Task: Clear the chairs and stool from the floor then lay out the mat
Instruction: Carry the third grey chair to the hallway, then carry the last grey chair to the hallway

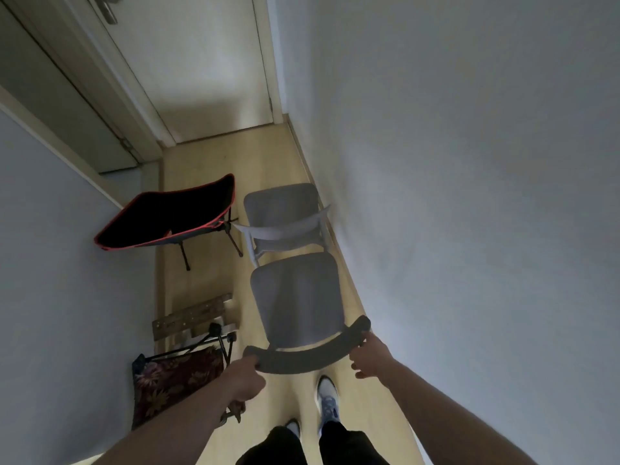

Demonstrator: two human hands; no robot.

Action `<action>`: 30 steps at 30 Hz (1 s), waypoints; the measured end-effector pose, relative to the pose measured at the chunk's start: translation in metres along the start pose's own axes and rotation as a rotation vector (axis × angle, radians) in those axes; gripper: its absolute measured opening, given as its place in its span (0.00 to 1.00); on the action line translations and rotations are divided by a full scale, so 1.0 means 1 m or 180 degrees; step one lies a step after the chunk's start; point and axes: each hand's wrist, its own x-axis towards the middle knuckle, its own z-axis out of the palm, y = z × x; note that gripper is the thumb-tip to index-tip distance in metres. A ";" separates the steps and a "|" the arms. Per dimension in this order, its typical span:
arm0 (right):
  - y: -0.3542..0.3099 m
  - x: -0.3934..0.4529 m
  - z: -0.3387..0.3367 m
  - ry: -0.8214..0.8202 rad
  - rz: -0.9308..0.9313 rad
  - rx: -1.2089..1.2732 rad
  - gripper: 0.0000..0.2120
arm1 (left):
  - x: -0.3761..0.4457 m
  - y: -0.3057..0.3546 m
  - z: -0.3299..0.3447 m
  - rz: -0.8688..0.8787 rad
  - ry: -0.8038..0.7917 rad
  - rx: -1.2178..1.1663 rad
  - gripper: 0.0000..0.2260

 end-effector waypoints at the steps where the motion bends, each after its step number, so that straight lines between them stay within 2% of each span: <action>1: 0.000 -0.005 0.002 -0.0072 -0.0065 -0.0122 0.23 | -0.004 0.000 0.000 0.0024 -0.0036 0.0037 0.32; 5: 0.001 -0.036 0.015 -0.0001 -0.0380 -0.0337 0.26 | -0.020 -0.001 -0.004 0.0278 -0.0046 0.0407 0.26; 9: 0.007 -0.063 0.038 0.0251 -0.0634 -0.0429 0.24 | -0.023 -0.017 -0.006 0.0563 -0.0014 0.0549 0.31; 11: 0.014 -0.076 0.051 0.0385 -0.0645 -0.0386 0.26 | -0.025 -0.025 -0.006 0.0697 -0.0048 0.0661 0.32; 16: 0.032 -0.113 0.076 0.0625 -0.0618 -0.0391 0.29 | -0.038 -0.033 -0.006 0.1185 0.0081 0.1002 0.27; 18: 0.046 -0.129 0.085 0.0757 -0.0557 -0.0286 0.30 | -0.045 -0.033 -0.005 0.1411 0.0117 0.1087 0.24; 24: 0.091 -0.170 0.089 0.1138 -0.0449 0.0225 0.31 | -0.054 -0.008 0.001 0.1899 0.0129 0.1460 0.31; 30: 0.164 -0.224 0.082 0.1533 -0.0223 0.0802 0.31 | -0.092 0.047 0.032 0.2525 0.0141 0.1924 0.25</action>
